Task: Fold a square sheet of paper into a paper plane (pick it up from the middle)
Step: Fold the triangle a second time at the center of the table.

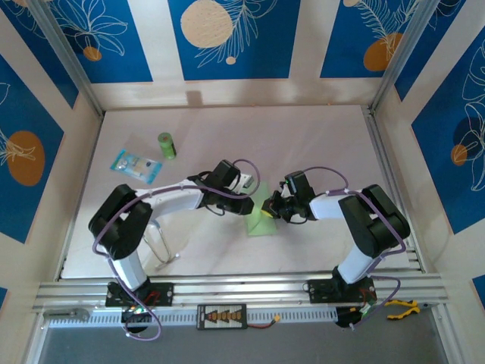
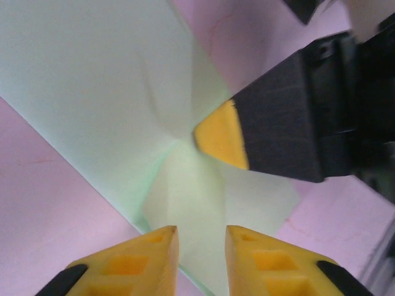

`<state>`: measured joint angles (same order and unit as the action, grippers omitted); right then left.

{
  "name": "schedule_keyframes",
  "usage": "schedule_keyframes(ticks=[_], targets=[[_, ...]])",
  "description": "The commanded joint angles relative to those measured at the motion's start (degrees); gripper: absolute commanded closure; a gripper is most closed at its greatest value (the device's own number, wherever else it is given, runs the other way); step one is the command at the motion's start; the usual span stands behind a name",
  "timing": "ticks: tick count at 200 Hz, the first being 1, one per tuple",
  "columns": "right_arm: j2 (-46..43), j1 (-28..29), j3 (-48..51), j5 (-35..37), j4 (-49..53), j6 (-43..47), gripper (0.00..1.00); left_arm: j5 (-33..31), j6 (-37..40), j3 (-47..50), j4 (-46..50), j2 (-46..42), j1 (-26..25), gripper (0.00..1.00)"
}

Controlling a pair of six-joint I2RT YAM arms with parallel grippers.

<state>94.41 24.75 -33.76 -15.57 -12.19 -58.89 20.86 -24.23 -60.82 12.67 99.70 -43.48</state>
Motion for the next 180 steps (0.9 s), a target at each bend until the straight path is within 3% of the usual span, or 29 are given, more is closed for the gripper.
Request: schedule_keyframes(ticks=[1, 47, 180], targets=[[-0.7, -0.3, 2.0, 3.4, 5.8, -0.6, 1.00, 6.7, -4.9, -0.1, -0.3, -0.9, -1.2, 0.83], [-1.5, -0.4, 2.2, 3.6, 6.0, -0.7, 1.00, 15.2, -7.9, -2.6, -2.1, 4.0, -4.6, 0.89], [-0.9, -0.3, 2.5, 2.8, 5.2, -0.7, 1.00, 8.5, -6.8, -1.4, -0.1, 9.9, -5.6, 0.90]])
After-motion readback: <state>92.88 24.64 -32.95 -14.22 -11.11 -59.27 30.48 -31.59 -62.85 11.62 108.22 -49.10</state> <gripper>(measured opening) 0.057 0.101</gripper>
